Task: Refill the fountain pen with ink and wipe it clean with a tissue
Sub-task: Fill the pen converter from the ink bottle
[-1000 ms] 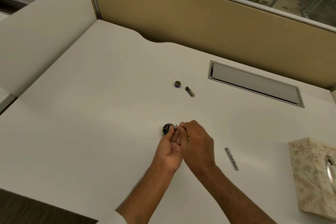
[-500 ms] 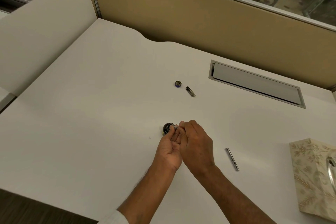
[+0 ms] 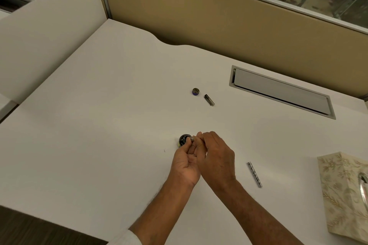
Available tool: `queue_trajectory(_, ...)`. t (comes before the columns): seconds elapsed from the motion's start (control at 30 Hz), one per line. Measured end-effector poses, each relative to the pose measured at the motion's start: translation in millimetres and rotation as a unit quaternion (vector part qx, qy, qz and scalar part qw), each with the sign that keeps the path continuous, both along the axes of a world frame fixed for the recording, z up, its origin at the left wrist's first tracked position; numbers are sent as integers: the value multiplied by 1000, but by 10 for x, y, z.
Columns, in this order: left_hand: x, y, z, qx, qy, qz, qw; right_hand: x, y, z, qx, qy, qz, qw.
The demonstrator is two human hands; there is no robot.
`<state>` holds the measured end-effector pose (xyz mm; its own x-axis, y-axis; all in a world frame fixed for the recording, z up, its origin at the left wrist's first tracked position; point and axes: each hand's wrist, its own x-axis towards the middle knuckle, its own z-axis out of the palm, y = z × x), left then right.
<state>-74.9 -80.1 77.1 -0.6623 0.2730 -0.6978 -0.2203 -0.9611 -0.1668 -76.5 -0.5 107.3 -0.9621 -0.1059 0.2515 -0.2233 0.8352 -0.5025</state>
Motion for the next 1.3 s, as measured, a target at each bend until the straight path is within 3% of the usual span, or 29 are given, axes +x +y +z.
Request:
queue_trajectory(0.3, 9, -8, 45, 33, -5, 41, 999, 25, 33, 16, -8, -18, 24, 1000)
queue_trajectory(0.67, 26, 14, -16, 10, 29, 22, 999, -53, 85, 5, 5, -1, 7, 1000)
queue_trajectory(1.3, -27, 36, -40, 5, 16, 30, 999, -79, 111, 47, -17, -33, 36, 999)
